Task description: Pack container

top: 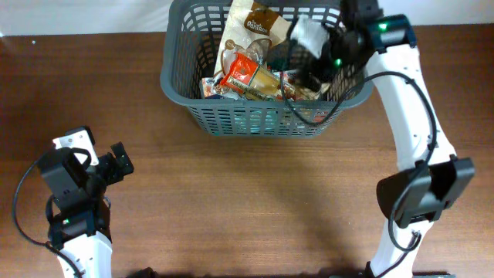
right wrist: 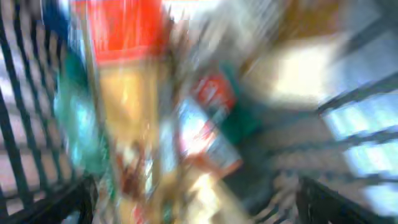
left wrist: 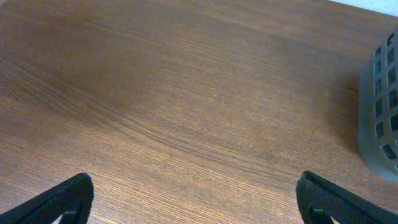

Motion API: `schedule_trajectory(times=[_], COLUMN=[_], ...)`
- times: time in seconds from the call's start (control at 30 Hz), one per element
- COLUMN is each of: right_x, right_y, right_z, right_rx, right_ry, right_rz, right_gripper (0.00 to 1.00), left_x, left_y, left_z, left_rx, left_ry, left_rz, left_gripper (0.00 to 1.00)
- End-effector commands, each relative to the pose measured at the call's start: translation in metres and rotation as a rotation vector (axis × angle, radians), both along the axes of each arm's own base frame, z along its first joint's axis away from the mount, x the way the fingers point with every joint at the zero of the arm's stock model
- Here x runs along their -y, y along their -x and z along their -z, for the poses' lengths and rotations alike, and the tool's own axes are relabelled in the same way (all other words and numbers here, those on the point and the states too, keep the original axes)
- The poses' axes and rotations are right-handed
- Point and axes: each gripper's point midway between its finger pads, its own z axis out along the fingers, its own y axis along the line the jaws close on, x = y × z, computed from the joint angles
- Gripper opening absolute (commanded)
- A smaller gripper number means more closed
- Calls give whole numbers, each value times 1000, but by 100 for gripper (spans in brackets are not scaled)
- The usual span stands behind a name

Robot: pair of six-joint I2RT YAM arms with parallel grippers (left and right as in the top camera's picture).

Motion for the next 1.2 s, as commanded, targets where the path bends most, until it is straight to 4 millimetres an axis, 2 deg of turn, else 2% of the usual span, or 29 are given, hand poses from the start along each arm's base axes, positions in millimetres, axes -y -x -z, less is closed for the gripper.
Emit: schedule_trajectory(times=[0.0,0.03,0.07,0.13,0.2,0.27,0.3,0.33,0.37,0.4,0.5,0.53,0.6,0.67,0.8,0.87,1.03,1.17], right_x=[-15,-14,-11,3,36,74,96,125,149,182,229,252,271,283,266,259,255,256], right_y=[1,1,1,0,-4,-5,-4,-1,5,16,39,56,76,89,87,85,87,100], right_z=[-111,-124,-146,-179,-205,-216,-216,-213,-208,-197,-173,-156,-139,-127,-113,-101,-49,3], right_rx=[168,189,227,275,309,324,324,314,300,272,189,108,21,-52,-187,-261,-440,-602], right_ry=[-228,-248,-281,-328,-373,-379,-369,-352,-329,-278,-193,-163,-134,-128,-259,-289,-199,-70], right_rz=[70,87,117,219,418,605,704,844,949,1074,1238,1322,1396,1442,1349,1340,1342,1321], right_gripper=[99,99,99,99,99,99,99,99,99,99,99,99,99,99,99,99,99,99], left_x=[3,2,2,1,0,-1,-2,-4,-5,-8,-10,-11,-12,-11,-9,-7,-2,4], left_y=[-3,-4,-4,-7,-9,-11,-11,-12,-12,-13,-16,-18,-19,-19,-13,-9,3,15], left_z=[1,-1,-2,-5,-9,-12,-13,-15,-17,-22,-34,-45,-55,-63,-69,-70,-84,-102], left_rx=[11,17,23,39,53,68,74,79,83,88,110,132,149,156,145,137,161,209], left_ry=[10,7,4,-3,-9,-16,-20,-28,-32,-44,-57,-67,-74,-77,-80,-91,-135,-168], left_rz=[11,11,10,10,10,10,9,2,-2,-14,-19,-19,-19,-19,-14,-4,14,19], left_gripper=[99,99,99,99,99,99,99,99,99,99,99,99,99,99,99,99,99,99])
